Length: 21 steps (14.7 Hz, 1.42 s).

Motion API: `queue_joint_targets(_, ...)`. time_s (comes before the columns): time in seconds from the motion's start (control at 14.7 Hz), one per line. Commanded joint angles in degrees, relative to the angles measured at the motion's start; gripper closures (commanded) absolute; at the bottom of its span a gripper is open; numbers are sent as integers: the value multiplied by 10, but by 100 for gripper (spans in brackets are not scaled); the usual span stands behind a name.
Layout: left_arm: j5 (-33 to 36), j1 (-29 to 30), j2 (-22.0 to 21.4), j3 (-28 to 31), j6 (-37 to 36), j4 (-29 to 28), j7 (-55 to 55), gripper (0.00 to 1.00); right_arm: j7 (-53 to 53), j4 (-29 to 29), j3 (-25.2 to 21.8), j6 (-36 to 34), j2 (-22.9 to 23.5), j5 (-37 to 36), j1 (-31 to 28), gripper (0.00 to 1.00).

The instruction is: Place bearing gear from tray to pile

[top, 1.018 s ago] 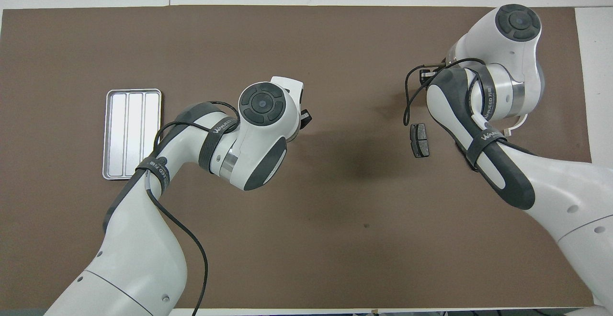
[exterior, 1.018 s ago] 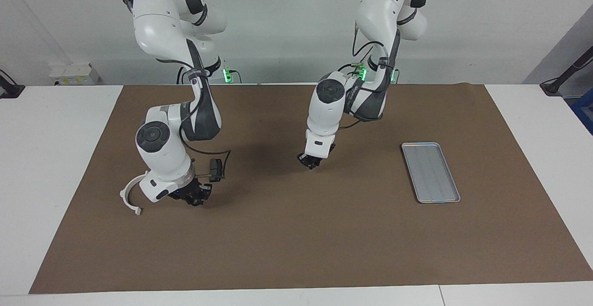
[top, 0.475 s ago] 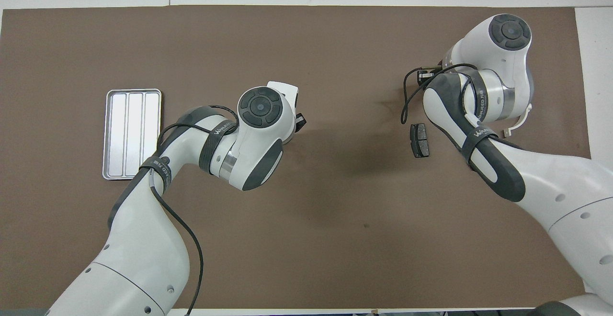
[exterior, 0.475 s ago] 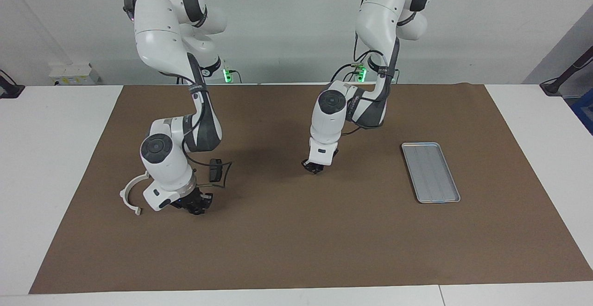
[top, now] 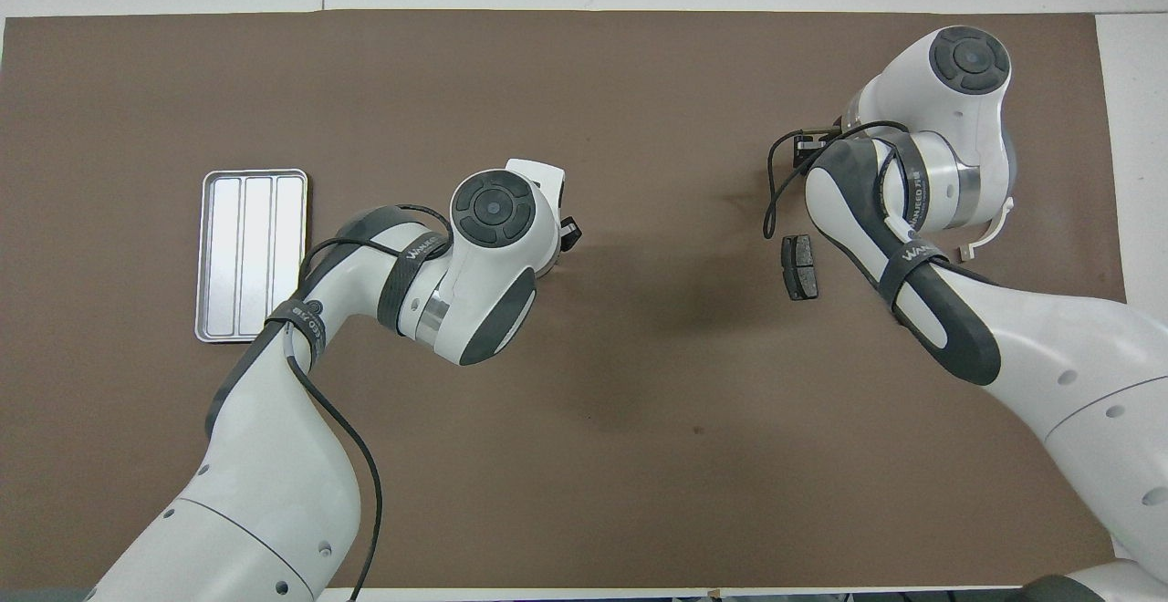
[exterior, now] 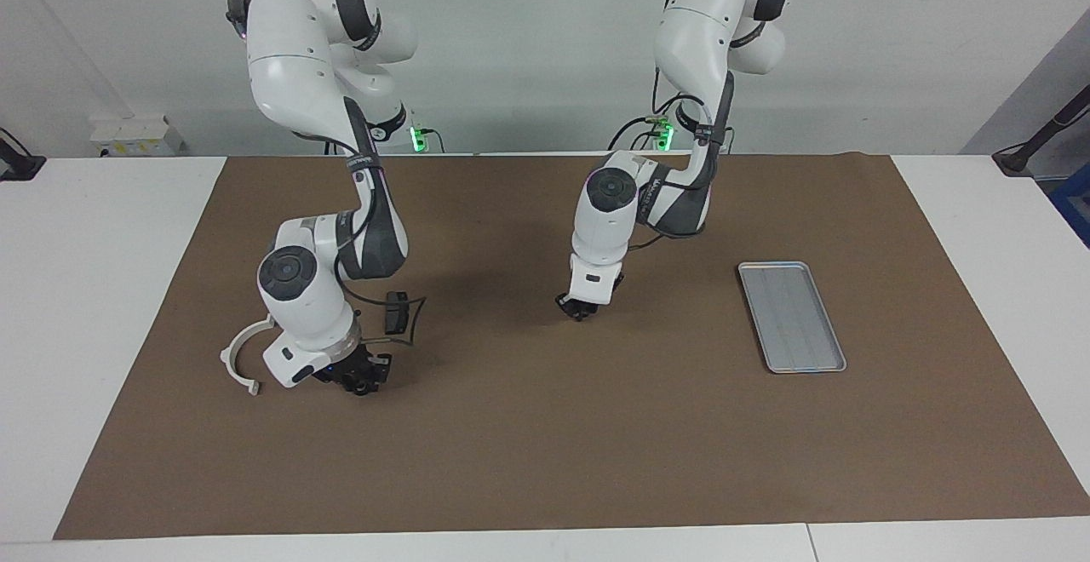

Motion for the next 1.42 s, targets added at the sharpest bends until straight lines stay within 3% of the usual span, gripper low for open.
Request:
queue_joint_targets(0.0,14,10,-40,14,-37,-3,0,0,26,7,7,-54,-30,-8,12,0)
queue_joint_targets(0.14,16,49,-99,16,-87,-10,12,0,53,8,8,-91,-54,-3,31,0)
queue_joint_targets(0.34,14,131,-185,16,-182,-8,134,0,200,13,11,-140,-90,3,89,0)
queue_joint_targets(0.54,13,200,-255,18,-273,-6,249,0,403,35,12,-154,-92,4,164,0)
queue_joint_targets(0.68,10,238,-284,18,-320,-4,325,0,476,35,14,-150,-93,5,194,0)
queue_joint_targets(0.95,10,277,-296,15,-385,7,388,0,564,38,16,-144,-85,19,251,0)
queue_joint_targets(1.36,8,312,-297,7,-371,4,426,0,626,74,15,-112,-13,-7,296,0)
